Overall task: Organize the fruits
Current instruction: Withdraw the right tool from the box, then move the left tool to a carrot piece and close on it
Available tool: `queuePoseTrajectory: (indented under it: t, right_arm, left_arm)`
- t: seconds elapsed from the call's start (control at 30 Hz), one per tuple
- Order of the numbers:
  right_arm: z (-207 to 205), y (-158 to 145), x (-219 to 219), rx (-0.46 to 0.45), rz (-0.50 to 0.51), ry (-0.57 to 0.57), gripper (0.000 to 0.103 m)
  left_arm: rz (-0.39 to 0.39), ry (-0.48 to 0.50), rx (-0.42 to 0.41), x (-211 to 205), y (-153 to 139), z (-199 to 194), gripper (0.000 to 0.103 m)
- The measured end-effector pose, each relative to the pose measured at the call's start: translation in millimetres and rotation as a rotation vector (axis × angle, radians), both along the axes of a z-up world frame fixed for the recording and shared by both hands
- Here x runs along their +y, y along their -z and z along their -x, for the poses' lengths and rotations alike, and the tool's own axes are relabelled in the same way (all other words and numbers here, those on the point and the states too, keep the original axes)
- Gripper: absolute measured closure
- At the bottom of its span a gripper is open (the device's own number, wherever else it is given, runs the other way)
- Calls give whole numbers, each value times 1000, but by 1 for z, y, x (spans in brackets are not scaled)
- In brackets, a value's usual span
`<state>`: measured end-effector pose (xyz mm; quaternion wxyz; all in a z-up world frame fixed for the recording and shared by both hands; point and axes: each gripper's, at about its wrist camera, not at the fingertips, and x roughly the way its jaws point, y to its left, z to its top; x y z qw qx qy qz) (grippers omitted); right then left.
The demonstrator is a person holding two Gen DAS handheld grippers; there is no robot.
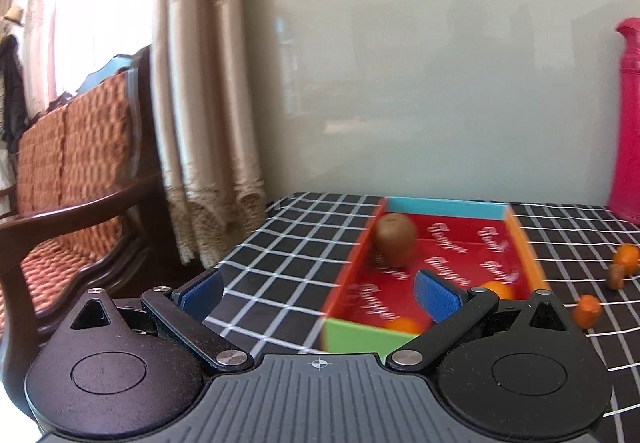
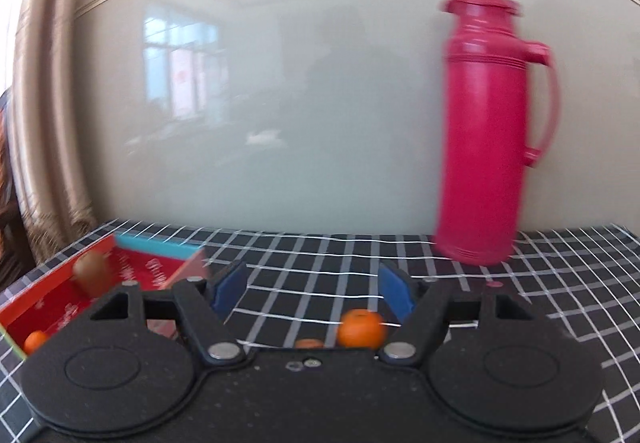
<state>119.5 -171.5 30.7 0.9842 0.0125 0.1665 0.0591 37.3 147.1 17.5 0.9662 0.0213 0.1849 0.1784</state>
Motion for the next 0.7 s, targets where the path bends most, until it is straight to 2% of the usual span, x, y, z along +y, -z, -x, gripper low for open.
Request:
queuePoseTrajectory:
  t: [0.17,0.33,0.7]
  right_arm:
    - [3,1,-41,15,-60,93,31]
    - [10,3,-66,18,-45,125,30]
    - [24,6,-114,28,-37,198,28]
  left_arm:
    - [-7,64,2,-33,-2,-8,2]
    - [-8,129,6,-63,-2,-14,2]
    - [74,297,73,-126,10,-29,2]
